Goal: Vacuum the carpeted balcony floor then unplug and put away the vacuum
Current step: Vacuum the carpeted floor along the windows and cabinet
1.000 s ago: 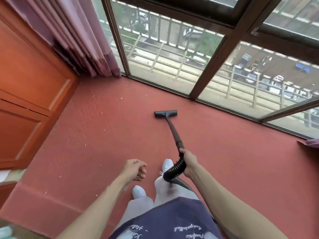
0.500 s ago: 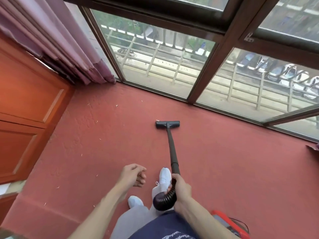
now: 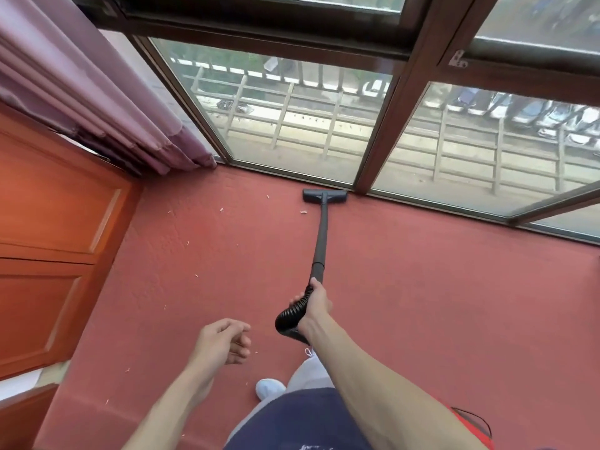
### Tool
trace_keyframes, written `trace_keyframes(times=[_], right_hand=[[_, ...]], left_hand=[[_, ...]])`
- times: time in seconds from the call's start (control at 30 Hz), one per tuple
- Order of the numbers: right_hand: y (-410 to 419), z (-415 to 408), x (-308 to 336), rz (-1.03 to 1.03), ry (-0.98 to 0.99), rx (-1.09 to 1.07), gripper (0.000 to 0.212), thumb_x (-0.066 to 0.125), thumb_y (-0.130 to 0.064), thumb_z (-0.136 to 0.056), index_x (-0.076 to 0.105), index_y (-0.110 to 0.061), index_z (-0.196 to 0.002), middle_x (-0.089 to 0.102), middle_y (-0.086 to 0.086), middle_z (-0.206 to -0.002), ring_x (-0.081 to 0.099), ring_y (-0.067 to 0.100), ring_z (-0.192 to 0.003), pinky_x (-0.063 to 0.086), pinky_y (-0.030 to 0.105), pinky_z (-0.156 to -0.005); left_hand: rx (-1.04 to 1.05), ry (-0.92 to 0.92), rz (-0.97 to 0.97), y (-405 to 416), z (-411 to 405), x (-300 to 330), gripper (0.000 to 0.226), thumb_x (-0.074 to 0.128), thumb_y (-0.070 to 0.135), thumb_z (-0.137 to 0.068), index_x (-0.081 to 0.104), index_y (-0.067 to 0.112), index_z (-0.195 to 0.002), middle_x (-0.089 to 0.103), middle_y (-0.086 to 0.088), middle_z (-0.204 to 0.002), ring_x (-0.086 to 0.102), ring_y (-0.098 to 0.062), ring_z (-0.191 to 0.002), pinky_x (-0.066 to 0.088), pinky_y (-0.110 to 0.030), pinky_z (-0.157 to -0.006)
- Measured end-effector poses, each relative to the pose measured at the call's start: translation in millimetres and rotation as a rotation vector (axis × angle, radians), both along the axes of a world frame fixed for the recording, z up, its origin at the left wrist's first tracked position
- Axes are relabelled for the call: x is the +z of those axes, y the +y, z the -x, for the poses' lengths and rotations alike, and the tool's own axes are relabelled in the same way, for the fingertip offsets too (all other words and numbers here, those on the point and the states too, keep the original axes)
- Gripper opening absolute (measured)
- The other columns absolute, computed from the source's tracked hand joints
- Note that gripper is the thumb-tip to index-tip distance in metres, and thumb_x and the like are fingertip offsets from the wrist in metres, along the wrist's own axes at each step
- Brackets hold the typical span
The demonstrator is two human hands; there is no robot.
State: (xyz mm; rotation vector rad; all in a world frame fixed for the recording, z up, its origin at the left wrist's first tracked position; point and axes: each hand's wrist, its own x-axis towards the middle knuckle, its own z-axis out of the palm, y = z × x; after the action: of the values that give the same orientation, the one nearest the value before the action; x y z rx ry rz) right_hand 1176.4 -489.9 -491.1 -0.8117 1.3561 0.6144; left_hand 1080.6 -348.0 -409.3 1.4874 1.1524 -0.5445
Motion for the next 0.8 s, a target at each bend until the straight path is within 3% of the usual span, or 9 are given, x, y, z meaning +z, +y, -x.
trace_keyframes(times=[0.17,0.3,0.57,0.8], right_hand=[[-9.2,49.7,36.3,0.034,0.075,0.186,0.03,0.064,-0.024,-0.087,0.05,-0.007,-0.066,0.045,0.007,-0.044,0.043,0.021,-0.039,0.042,0.03,-0.05],[-29.9,79.0,44.4,0.015,0.115,0.182,0.027,0.067,-0.022,-0.085,0.051,-0.006,-0.07,0.044,0.008,-0.047,0.042,0.02,-0.035,0.042,0.028,-0.044],[-8.0,8.8,7.2,0.025,-0.017,0.171,0.017,0.061,-0.02,-0.089,0.054,-0.004,-0.09,0.043,0.006,-0.053,0.042,0.019,-0.039,0.042,0.028,-0.047],[4.5,13.1,30.1,-0.026,-0.02,0.246,0.021,0.059,-0.024,-0.088,0.05,-0.007,-0.078,0.042,0.005,-0.047,0.039,0.018,-0.038,0.04,0.026,-0.046]], left_hand=[[0.0,0.014,0.007,0.6,3.2,-2.2,0.019,0.05,0.004,-0.094,0.067,-0.002,-0.091,0.063,-0.013,-0.067,0.059,-0.024,-0.056,0.052,-0.034,-0.055],[0.005,0.025,0.019,-1.2,4.2,-3.4,0.018,0.05,0.004,-0.094,0.067,-0.002,-0.092,0.064,-0.012,-0.066,0.059,-0.023,-0.055,0.052,-0.032,-0.053],[-0.017,-0.006,0.001,12.3,0.4,2.4,0.019,0.05,0.005,-0.094,0.067,-0.001,-0.091,0.063,-0.011,-0.067,0.059,-0.022,-0.055,0.052,-0.033,-0.055],[0.034,-0.051,0.02,28.0,-1.6,-4.3,0.018,0.05,0.005,-0.095,0.066,-0.002,-0.093,0.062,-0.013,-0.068,0.057,-0.024,-0.055,0.051,-0.033,-0.056]])
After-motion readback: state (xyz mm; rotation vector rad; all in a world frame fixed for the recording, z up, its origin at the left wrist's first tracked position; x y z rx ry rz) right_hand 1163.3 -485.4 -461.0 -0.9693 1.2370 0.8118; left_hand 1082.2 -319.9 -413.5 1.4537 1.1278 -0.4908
